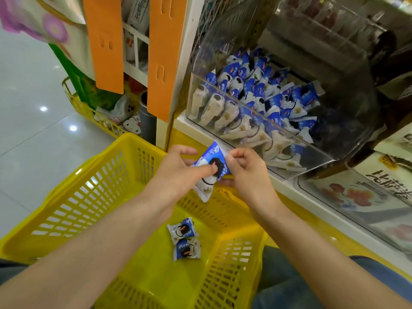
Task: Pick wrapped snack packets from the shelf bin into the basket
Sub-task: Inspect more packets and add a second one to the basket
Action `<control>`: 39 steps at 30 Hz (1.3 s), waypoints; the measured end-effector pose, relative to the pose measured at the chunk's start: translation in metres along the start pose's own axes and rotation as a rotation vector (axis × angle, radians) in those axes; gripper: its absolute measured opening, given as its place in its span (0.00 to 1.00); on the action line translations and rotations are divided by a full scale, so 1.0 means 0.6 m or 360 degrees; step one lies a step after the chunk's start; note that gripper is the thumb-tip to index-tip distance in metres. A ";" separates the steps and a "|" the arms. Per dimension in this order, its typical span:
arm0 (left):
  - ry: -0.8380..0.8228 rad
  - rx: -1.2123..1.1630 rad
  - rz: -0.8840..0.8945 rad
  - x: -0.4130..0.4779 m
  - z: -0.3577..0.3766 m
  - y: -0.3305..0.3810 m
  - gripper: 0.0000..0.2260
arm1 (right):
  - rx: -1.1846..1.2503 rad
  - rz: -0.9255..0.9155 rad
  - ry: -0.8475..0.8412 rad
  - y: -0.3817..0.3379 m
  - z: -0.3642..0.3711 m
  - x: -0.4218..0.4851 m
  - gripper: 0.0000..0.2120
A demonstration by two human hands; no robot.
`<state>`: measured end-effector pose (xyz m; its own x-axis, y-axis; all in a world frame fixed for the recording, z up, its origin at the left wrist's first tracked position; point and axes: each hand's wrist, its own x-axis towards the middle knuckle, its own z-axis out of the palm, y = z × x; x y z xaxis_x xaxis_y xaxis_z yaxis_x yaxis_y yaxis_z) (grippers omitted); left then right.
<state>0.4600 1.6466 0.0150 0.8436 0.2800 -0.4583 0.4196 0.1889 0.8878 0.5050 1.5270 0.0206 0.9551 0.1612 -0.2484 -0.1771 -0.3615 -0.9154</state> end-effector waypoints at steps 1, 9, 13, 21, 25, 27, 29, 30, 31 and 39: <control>0.0039 -0.0043 0.0043 0.001 -0.003 0.002 0.19 | 0.0046 0.0048 -0.0029 0.001 0.002 -0.002 0.05; -0.0015 -0.0107 0.0442 0.000 -0.008 0.005 0.12 | 0.0225 0.0392 -0.0338 0.002 0.003 -0.007 0.07; 0.0125 0.0030 0.0566 0.003 -0.007 0.006 0.04 | -0.0095 0.0256 -0.0373 0.009 0.012 -0.012 0.08; 0.0259 0.0276 0.0621 0.019 -0.023 0.013 0.05 | -0.0308 -0.0298 -0.0275 -0.001 0.007 -0.018 0.28; 0.0103 0.0434 0.0654 0.018 -0.023 0.006 0.04 | -0.0051 -0.0301 -0.0308 -0.010 0.007 -0.019 0.07; 0.0094 0.0402 0.0624 0.018 -0.024 0.004 0.05 | 0.0105 -0.0179 -0.0347 -0.012 0.006 -0.018 0.04; 0.0074 0.0361 0.0610 0.018 -0.025 0.006 0.06 | 0.0171 -0.0121 -0.0363 -0.015 0.005 -0.017 0.09; 0.0038 0.0352 0.0608 0.017 -0.024 0.007 0.07 | 0.0171 -0.0106 -0.0366 -0.015 0.004 -0.016 0.13; -0.0004 0.0347 0.0598 0.016 -0.022 0.009 0.07 | 0.0169 -0.0098 -0.0369 -0.014 0.004 -0.016 0.15; -0.0044 0.0350 0.0533 0.012 -0.017 0.002 0.13 | -0.0191 -0.0514 -0.0198 -0.003 -0.001 -0.020 0.02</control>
<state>0.4631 1.6584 0.0121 0.9533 0.2658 -0.1435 0.1792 -0.1151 0.9771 0.4939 1.5255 0.0255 0.9197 0.3926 0.0036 0.1649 -0.3780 -0.9110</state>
